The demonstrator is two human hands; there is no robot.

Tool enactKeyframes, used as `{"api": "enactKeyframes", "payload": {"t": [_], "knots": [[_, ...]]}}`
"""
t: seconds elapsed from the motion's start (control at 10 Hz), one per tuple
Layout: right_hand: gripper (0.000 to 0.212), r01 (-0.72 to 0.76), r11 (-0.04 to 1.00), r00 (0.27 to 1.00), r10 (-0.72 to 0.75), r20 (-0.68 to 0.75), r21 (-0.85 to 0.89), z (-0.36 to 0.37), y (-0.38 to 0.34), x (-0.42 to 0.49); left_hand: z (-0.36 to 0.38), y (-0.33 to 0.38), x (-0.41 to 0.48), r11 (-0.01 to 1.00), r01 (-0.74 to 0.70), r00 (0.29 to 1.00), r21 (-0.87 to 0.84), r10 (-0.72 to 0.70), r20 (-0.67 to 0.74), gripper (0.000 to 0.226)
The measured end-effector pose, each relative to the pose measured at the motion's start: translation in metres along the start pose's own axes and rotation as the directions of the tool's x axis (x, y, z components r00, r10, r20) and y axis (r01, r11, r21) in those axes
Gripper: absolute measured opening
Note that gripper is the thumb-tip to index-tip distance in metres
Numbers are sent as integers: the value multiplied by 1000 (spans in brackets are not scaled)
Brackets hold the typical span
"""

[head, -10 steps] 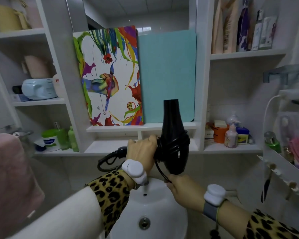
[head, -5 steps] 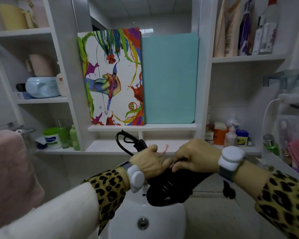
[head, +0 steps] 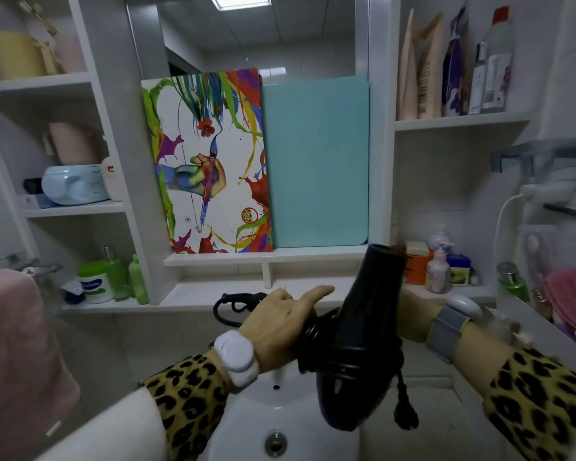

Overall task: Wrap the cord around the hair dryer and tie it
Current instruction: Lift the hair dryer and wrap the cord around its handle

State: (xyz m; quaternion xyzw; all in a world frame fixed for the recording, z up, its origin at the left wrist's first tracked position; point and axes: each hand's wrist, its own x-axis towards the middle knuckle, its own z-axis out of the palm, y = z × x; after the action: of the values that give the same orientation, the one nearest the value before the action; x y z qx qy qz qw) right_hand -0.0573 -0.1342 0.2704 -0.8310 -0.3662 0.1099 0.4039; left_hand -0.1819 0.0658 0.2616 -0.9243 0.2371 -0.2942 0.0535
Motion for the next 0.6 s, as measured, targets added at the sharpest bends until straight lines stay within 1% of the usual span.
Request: {"api": "enactKeyframes", "payload": {"t": [0.1, 0.2, 0.3, 0.4, 0.5, 0.6], "knots": [[56, -18, 953, 994, 49, -93, 301, 15, 2, -2, 3, 11, -1, 965, 173, 978, -198, -192, -79, 81], [59, -78, 902, 980, 147, -133, 424, 26, 4, -5, 8, 29, -1, 792, 336, 899, -510, -431, -77, 72], [42, -168, 915, 953, 246, -179, 366, 41, 10, -3, 21, 43, 6, 671, 373, 840, -641, -537, -73, 39], [35, -194, 873, 933, 304, -191, 447, 53, 19, -6, 29, 48, 17, 552, 490, 754, -675, -656, 11, 32], [40, -280, 796, 860, 456, -227, 536, 69, 23, -8, 40, 49, 24, 489, 566, 690, -664, -721, 58, 30], [46, -329, 826, 870, 454, -193, 457, 71, 20, -18, 51, 50, 28, 476, 600, 669, -644, -739, 78, 35]]}}
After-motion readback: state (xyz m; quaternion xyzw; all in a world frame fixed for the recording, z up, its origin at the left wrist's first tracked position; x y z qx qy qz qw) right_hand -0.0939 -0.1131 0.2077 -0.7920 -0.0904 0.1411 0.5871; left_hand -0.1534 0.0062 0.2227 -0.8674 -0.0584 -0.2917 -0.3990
